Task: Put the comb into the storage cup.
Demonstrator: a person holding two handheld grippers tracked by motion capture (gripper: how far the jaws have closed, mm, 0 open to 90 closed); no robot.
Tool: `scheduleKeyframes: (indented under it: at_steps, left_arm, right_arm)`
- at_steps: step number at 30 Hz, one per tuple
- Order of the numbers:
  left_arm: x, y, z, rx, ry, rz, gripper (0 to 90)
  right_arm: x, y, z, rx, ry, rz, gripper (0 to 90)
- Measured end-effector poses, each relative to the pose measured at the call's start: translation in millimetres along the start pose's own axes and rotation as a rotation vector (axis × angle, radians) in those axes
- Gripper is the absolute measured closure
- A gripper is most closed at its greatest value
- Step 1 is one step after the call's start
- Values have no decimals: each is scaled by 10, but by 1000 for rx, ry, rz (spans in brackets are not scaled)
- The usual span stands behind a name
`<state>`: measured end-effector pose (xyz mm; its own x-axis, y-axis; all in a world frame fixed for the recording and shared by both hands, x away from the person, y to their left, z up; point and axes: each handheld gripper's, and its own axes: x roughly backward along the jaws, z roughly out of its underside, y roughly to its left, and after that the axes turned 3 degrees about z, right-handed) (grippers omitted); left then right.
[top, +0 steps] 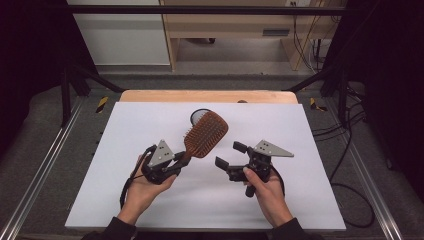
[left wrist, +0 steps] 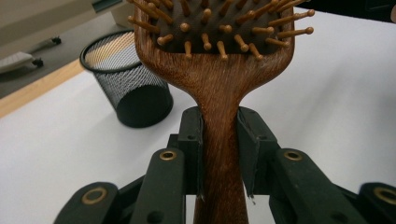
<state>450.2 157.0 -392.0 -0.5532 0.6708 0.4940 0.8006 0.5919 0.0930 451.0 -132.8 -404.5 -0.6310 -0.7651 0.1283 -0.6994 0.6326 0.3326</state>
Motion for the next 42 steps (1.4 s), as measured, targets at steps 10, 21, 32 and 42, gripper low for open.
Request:
scheduleKeyframes:
  at_steps: [10,21,32,42]
  left_arm:
    - [-20,-89,-14,-12,-33,-3,730]
    - [-34,-147,-8,-18,-41,5,729]
    - [-29,-152,-12,-21,-49,5,729]
    - [-18,-142,-13,-14,-55,5,729]
  right_arm:
    - [-93,0,-132,-17,-41,-19,37]
    - [-303,91,-292,-39,-47,-41,61]
    - [-363,19,-395,-104,-66,-51,174]
    - [-381,-10,-435,-140,-67,-67,217]
